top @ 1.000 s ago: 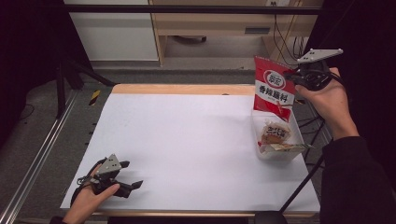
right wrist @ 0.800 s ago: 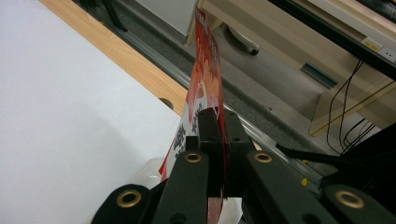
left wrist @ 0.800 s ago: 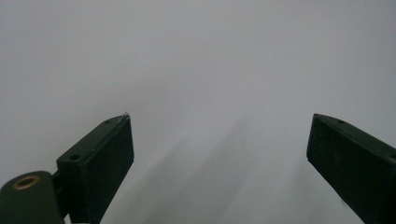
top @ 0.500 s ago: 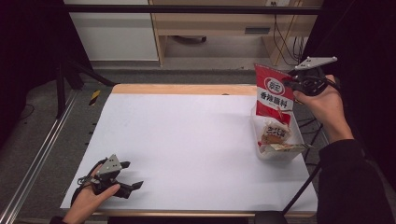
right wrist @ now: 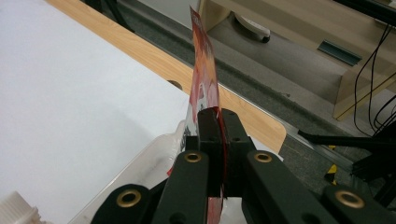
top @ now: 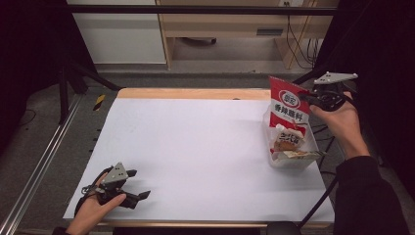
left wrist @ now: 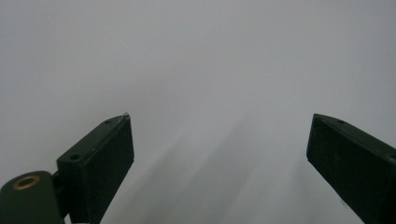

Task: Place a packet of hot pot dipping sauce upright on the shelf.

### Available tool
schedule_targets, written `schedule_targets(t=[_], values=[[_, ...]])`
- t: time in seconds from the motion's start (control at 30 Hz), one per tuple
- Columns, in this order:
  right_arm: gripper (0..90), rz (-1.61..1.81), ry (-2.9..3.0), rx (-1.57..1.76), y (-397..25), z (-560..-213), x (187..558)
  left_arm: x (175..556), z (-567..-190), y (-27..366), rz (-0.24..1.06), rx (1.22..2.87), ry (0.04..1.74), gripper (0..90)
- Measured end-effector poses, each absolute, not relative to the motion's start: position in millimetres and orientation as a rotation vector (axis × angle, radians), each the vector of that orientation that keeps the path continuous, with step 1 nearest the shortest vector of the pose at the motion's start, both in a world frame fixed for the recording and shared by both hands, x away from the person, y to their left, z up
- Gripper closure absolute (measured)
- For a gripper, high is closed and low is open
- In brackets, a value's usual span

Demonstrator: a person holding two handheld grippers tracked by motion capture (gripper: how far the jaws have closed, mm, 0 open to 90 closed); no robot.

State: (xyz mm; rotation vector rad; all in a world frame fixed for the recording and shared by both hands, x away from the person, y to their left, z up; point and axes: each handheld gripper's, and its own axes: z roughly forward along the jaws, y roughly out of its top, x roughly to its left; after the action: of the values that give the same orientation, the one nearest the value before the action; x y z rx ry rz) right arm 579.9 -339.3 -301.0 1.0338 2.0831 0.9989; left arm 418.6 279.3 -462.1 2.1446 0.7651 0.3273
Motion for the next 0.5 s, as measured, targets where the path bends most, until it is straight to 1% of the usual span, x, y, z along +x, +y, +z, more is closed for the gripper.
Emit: schedule_targets(t=[0.5], values=[[89.2, 0.986, 2.096, 1.088, -361, -314, 564, 417, -461, 278, 0.329, 2.147, 0.749, 7.2]])
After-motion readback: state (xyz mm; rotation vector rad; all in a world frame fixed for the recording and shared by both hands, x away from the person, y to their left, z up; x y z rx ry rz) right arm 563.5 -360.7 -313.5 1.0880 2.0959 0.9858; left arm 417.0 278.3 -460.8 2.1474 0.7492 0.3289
